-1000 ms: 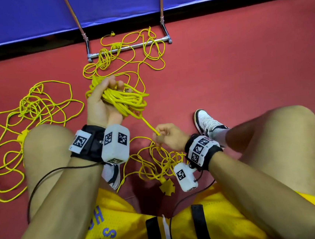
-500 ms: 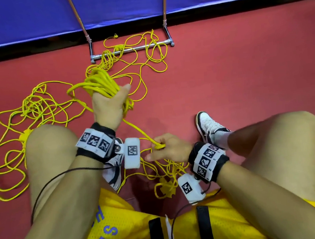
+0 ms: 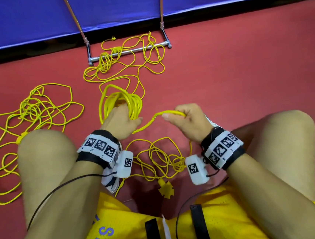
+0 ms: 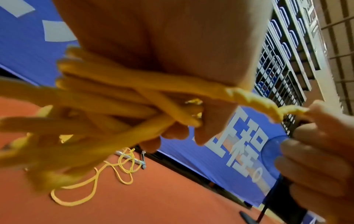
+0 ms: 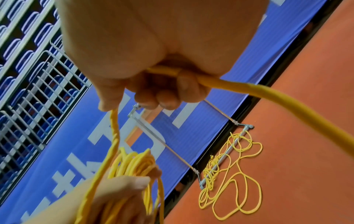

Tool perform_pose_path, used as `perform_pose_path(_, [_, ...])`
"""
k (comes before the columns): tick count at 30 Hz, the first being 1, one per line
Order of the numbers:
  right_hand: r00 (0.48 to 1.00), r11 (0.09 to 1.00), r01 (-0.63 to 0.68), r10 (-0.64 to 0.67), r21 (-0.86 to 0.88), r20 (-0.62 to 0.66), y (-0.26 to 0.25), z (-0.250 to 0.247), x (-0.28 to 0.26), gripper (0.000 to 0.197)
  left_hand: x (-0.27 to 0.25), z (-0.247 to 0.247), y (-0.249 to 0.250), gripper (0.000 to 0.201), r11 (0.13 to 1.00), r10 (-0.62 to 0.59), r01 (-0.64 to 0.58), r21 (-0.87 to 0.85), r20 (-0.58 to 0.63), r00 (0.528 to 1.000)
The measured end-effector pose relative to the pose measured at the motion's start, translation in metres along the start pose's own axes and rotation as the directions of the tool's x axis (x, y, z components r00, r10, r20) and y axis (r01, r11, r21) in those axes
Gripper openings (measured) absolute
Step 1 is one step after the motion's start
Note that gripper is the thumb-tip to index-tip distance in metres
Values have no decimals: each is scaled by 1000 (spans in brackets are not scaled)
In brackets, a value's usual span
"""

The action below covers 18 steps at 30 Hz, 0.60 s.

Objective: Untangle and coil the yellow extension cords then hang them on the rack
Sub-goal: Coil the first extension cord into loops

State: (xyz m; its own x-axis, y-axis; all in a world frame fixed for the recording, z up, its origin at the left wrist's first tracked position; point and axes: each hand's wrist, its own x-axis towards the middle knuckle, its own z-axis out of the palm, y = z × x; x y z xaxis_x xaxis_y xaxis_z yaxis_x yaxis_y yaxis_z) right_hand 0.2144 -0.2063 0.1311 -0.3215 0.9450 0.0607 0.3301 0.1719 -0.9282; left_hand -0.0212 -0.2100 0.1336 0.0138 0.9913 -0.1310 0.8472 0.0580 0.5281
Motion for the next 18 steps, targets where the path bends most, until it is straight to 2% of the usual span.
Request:
perform_pose_path(2, [997, 1000, 17, -17, 1, -76, -3, -8, 3, 54, -6, -2, 8, 41, 991, 56, -43, -129, 105, 993])
perform_pose_path(3, [993, 999, 34, -35, -11, -115, -4, -11, 5, 53, -8, -1, 13, 46, 970, 60, -21, -242, 157, 986])
perform_pose_path(4, [987, 999, 48, -50, -18, -152, -4, -14, 7, 54, -12, 0, 19, 59, 934, 33, 52, -354, 232, 972])
perform_pose_path(5, [980, 999, 49, -52, -21, -190, -3, -15, 9, 55, -16, 4, 21, 81, 892, 3, 144, -429, 324, 946])
perform_pose_path(6, [975, 999, 38, -42, -24, -220, -1, -16, 12, 56, -19, 8, 23, 103, 847, 17, 210, -489, 418, 908])
perform_pose_path(7, [970, 1000, 18, -23, -22, -240, 1, -17, 15, 58, -22, 11, 26, 115, 797, 66, 246, -552, 483, 873])
perform_pose_path(8, [968, 1000, -12, 8, -16, -250, 2, -19, 17, 61, -25, 15, 30, 112, 746, 132, 262, -612, 521, 843])
perform_pose_path(9, [967, 999, -41, 41, 5, -252, 4, -19, 19, 62, -27, 18, 33, 94, 704, 197, 269, -657, 545, 815])
perform_pose_path(11, [970, 998, -55, 57, 16, -238, 8, -20, 21, 62, -30, 15, 40, 36, 637, 310, 272, -721, 563, 766])
perform_pose_path(12, [972, 998, -59, 58, 5, -230, 8, -19, 22, 65, -31, 13, 42, 25, 593, 359, 280, -755, 560, 747])
perform_pose_path(15, [967, 995, -100, 103, 25, -231, 19, -9, 26, 70, -33, 9, 45, 27, 378, 404, 443, -813, 576, 711])
perform_pose_path(18, [973, 981, -190, 194, 44, -126, 30, 8, 25, 63, -38, 2, 44, 27, 112, 530, 542, -833, 511, 677])
